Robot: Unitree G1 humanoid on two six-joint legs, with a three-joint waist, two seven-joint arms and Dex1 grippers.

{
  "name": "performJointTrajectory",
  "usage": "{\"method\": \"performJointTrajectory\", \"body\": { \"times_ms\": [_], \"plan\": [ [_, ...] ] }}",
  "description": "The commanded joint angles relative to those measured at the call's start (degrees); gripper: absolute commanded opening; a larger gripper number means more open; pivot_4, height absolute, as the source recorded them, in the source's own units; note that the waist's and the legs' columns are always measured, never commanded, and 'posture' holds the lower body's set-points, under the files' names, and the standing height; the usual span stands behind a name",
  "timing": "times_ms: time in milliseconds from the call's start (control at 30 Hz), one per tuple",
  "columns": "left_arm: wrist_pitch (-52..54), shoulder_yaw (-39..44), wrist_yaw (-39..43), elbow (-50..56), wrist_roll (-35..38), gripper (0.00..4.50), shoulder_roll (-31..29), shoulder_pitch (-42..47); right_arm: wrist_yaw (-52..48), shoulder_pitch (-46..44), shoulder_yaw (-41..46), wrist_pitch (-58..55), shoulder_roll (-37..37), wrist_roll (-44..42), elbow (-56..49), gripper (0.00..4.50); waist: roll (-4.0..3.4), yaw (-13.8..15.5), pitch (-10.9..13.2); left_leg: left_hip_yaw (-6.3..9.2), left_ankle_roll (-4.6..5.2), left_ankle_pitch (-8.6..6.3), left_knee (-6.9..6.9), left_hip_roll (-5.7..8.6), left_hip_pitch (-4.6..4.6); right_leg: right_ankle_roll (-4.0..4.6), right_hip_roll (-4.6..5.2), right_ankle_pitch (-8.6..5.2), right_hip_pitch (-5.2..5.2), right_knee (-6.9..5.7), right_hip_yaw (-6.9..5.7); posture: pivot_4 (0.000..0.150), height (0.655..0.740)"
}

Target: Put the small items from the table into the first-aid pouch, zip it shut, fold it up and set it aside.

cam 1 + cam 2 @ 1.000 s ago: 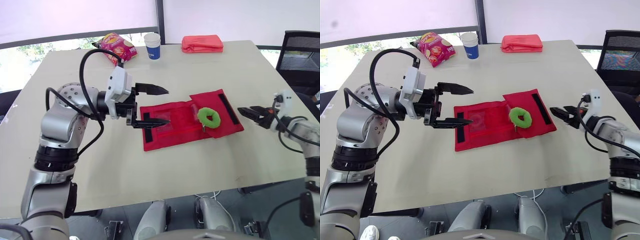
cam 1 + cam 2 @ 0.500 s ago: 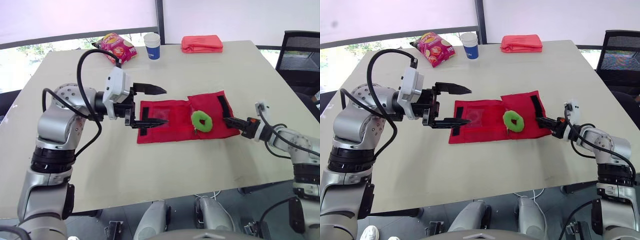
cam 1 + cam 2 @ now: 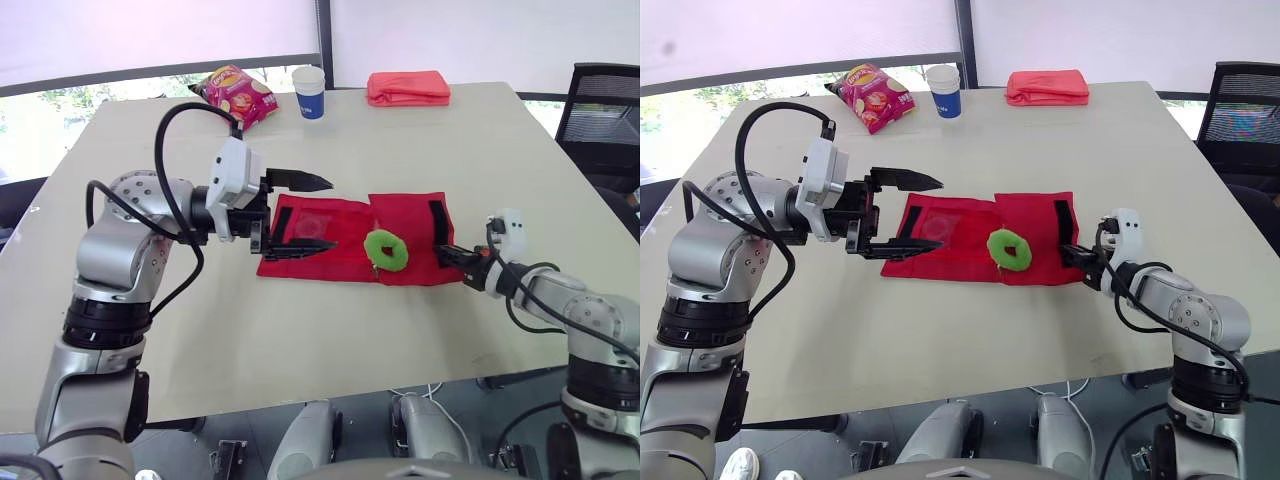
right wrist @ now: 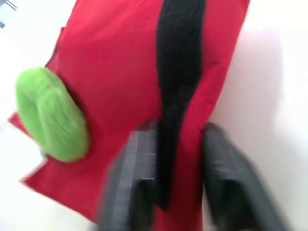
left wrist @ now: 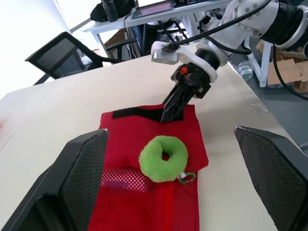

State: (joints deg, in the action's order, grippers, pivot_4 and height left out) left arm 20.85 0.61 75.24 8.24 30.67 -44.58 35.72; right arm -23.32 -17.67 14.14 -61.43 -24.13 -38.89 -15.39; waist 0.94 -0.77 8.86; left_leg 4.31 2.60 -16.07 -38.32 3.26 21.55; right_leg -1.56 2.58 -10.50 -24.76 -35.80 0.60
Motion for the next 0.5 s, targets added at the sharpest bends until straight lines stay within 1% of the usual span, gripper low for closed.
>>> {"method": "performJointTrajectory", "body": {
  "times_ms": [33,133,267,300,400,467,500],
  "plan": [
    [-0.7,1.36,0.05,0.84,0.62,4.5,-0.43,0.53,-9.34,1.11,-1.22,11.84,-5.96,3.73,-0.6,3.21,0.0,-0.05,0.0,0.0,0.0,0.0,0.0,-0.02,0.0,0.0,-0.01,0.0,0.0,0.0,-0.01,0.15,0.7395],
    [-0.74,1.78,-0.01,0.78,0.66,4.5,-0.7,0.14,-19.08,3.14,-2.26,23.67,-11.1,7.42,2.91,4.16,0.01,-0.03,0.01,-0.01,0.03,-0.02,0.0,-0.02,0.0,-0.01,-0.02,-0.01,0.0,0.02,-0.04,0.15,0.7395],
    [-1.28,1.89,-0.05,0.32,0.32,4.5,-0.72,-0.19,-27.35,1.68,-3.22,37.38,-11.36,10.07,10.26,4.16,0.02,-0.18,0.01,-0.05,0.03,-0.02,0.0,-0.1,-0.03,-0.01,-0.04,0.0,0.02,0.02,-0.01,0.15,0.7395],
    [-1.3,1.91,-0.11,0.24,0.31,4.5,-0.71,-0.19,-28.8,1.12,-3.81,40.05,-11.16,10.93,12.08,3.89,0.02,-0.22,0.01,-0.06,0.03,-0.02,0.0,-0.1,-0.04,-0.01,-0.06,0.0,0.02,0.01,0.0,0.15,0.7395],
    [-1.12,2.05,-0.19,0.15,0.46,4.5,-0.87,-0.06,-36.89,0.04,-7.96,48.42,-11.46,13.83,17.91,2.88,0.02,-0.18,0.01,-0.09,0.0,0.0,0.0,-0.13,-0.07,0.0,-0.1,0.0,0.02,0.01,0.04,0.15,0.7395],
    [-1.01,2.11,-0.2,0.21,0.47,4.5,-1.05,-0.07,-39.46,-1.28,-9.18,52.37,-10.4,14.62,21.33,1.85,0.02,-0.13,0.02,-0.09,-0.03,0.01,0.0,-0.14,-0.06,0.0,-0.09,0.0,0.02,0.02,0.04,0.15,0.7395],
    [-0.97,2.18,-0.21,0.23,0.46,4.5,-1.17,-0.13,-40.35,-2.03,-9.74,53.76,-9.89,14.86,22.76,1.85,0.03,-0.09,0.02,-0.09,-0.07,0.04,0.0,-0.13,-0.06,0.01,-0.09,0.0,0.02,0.02,0.05,0.15,0.7395]
  ]
}}
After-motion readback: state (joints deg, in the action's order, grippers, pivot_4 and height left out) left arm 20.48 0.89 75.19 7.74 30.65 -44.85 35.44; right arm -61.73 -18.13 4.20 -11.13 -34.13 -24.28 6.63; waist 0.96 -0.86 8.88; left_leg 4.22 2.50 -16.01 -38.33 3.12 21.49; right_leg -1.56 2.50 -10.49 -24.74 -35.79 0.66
